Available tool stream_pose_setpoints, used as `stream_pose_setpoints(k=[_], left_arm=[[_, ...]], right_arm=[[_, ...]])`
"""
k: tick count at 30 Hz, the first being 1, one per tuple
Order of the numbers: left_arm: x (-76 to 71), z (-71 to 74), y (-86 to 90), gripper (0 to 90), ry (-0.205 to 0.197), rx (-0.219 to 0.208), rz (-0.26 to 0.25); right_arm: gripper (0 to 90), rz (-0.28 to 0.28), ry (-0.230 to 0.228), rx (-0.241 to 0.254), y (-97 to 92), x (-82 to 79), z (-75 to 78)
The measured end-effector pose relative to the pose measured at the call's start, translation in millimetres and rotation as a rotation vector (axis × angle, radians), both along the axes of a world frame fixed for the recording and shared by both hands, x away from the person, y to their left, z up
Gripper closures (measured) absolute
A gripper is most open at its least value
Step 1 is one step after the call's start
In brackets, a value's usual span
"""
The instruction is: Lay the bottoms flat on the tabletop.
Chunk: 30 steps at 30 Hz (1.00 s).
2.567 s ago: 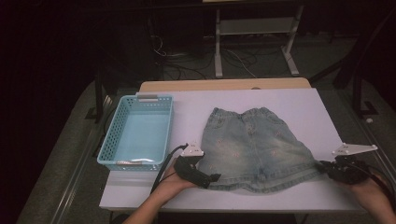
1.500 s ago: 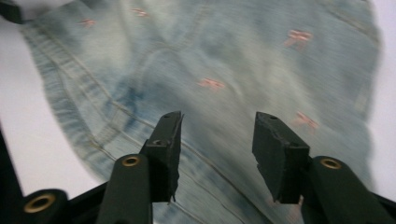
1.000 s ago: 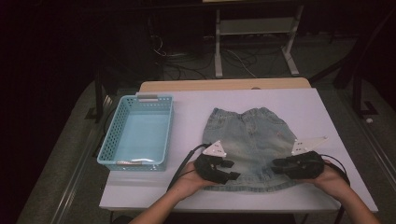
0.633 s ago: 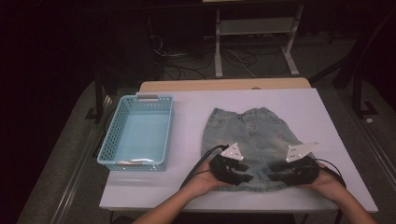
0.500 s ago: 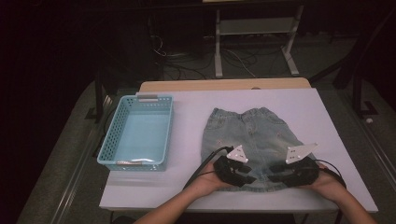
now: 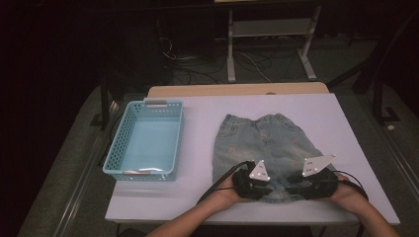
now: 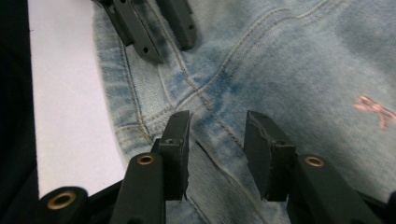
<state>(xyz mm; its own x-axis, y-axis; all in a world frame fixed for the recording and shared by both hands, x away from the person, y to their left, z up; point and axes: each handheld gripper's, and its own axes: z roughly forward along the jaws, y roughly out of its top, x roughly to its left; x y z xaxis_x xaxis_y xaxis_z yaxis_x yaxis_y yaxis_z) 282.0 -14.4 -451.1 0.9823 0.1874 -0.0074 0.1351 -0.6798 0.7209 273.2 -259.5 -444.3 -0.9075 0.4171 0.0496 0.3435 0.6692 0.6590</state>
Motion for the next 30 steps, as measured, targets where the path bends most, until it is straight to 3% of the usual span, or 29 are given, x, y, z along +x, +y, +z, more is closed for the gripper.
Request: stream_pose_setpoints(k=[2,5,8,12,15,22,30], left_arm=[[-0.6,-0.4,-0.1,82.0,-0.010,-0.004,0.000],[1.2,-0.6,0.6,86.3,0.012,-0.011,0.001],[5.2,-1.6,3.0,86.8,0.068,-0.036,0.019],[9.1,-2.2,6.0,87.0,0.132,-0.070,0.033],[9.4,-0.1,7.4,87.1,0.143,-0.080,0.029],[8.3,10.8,17.0,87.1,0.216,-0.137,0.007],[-7.9,15.2,23.0,87.1,0.242,-0.117,-0.039]], right_arm=[[59.9,-0.006,0.006,0.003,-1.9,0.3,-0.1],[61.8,-0.007,-0.001,0.004,-2.3,0.5,-0.8],[70.5,-0.011,-0.025,-0.011,-1.0,-0.6,-0.8],[85.9,0.002,-0.011,-0.016,-1.1,0.6,0.4],[87.6,-0.002,-0.003,-0.024,0.2,1.0,2.8],[88.3,0.003,0.009,0.066,-3.7,-4.6,15.2],[88.5,0.068,0.052,0.084,-4.1,-22.0,18.2]])
